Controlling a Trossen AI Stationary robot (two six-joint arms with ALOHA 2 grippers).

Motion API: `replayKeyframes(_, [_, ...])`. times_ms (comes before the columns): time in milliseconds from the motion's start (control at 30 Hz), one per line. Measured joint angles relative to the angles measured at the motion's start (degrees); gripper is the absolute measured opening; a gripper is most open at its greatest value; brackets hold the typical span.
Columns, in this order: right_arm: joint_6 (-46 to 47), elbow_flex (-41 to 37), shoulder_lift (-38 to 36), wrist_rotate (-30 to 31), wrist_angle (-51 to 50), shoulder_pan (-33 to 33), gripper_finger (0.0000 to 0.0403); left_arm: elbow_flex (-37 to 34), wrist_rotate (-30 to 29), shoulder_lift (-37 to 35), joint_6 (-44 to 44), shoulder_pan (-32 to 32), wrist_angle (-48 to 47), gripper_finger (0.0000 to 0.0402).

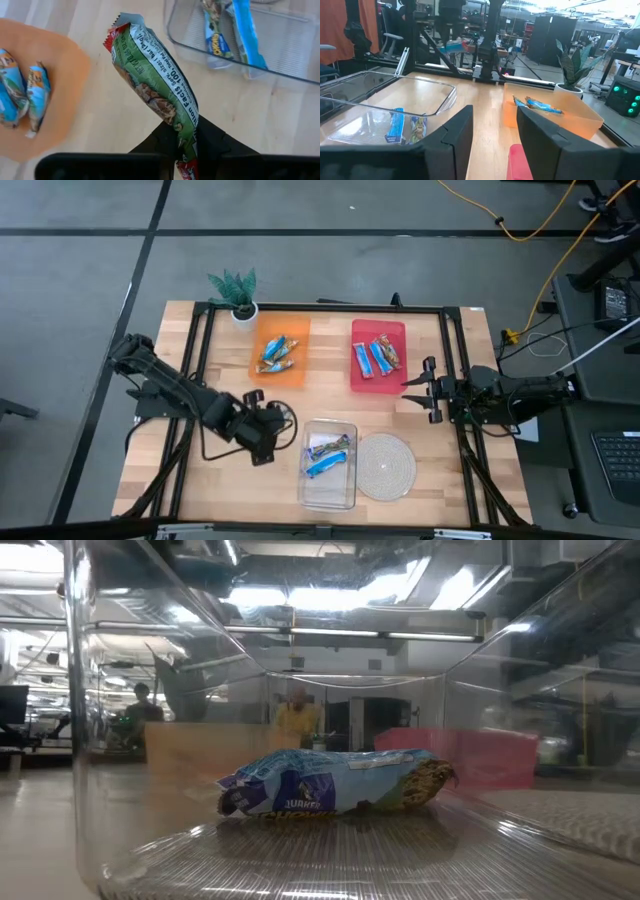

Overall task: Pick and place Granola Bars by type
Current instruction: Put the red granola bar into the red bin

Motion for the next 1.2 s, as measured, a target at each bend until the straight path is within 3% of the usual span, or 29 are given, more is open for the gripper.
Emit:
replayKeyframes(267, [0.0, 0.0, 0.0, 0.0, 0.0, 0.0, 0.0155, 1.9, 3.8, 0.2, 10.3, 8.0, 0.9, 0.0039])
replayKeyframes(733, [0.0, 0.0, 0.0, 0.0, 0.0, 0.0, 0.0155, 8.4, 4.2, 1.4, 25.2, 21.3, 2.4, 0.0035])
replayKeyframes(1200, [0.0, 0.0, 0.0, 0.0, 0.0, 0.0, 0.0155, 20.3, 8.5, 11.9, 36.1, 29.1, 2.8, 0.0034])
